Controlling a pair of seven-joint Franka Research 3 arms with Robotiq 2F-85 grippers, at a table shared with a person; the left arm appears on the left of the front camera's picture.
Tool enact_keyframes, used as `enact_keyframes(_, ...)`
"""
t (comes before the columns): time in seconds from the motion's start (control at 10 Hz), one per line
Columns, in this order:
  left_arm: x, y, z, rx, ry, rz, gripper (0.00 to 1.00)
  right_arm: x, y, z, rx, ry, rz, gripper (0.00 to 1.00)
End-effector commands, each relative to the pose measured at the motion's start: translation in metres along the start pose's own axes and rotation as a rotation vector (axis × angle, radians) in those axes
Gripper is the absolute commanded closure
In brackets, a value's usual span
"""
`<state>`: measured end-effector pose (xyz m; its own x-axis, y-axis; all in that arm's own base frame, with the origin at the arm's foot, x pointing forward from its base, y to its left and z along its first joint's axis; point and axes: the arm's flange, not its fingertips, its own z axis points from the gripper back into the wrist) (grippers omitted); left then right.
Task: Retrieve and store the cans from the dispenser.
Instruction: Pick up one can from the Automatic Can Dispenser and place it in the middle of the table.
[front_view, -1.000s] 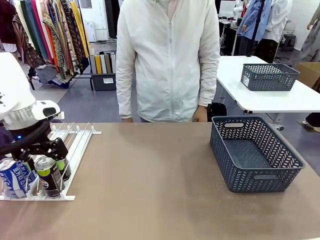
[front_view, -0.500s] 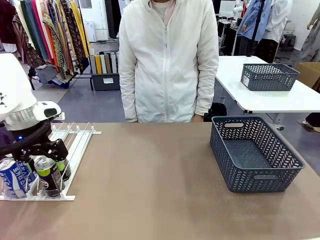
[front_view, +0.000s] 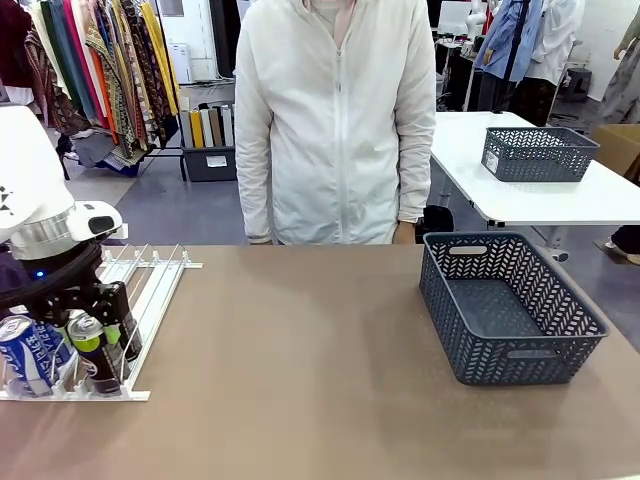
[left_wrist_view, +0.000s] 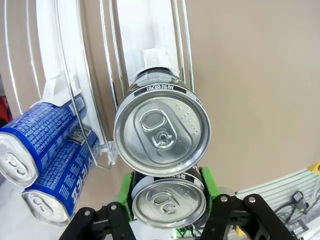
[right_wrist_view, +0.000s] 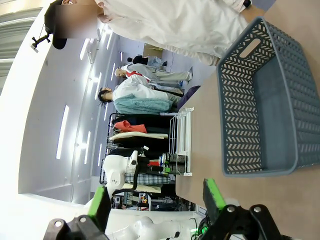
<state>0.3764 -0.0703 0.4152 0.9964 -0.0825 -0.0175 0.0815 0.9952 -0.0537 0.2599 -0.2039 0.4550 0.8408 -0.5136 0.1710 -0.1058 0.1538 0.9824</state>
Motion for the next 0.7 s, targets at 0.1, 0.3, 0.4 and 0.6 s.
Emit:
enact_keyframes(0.1,0.000,-0.004,-0.002,0.021,-0.017,0.020,1.00,-0.001,0.003,0.003,-0.001,0.006,0.004,0.00)
enact_keyframes(0.3,-0.009,-0.004,0.036,0.022,-0.062,0.020,1.00,-0.001,0.003,0.003,-0.001,0.006,0.004,0.00)
enact_keyframes(0.4,-0.018,-0.003,0.072,0.020,-0.091,0.019,1.00,-0.001,0.003,0.003,-0.001,0.006,0.004,0.00)
enact_keyframes(0.6,-0.034,-0.002,0.141,-0.004,-0.117,-0.004,1.00,-0.001,0.003,0.003,-0.001,0.006,0.004,0.00)
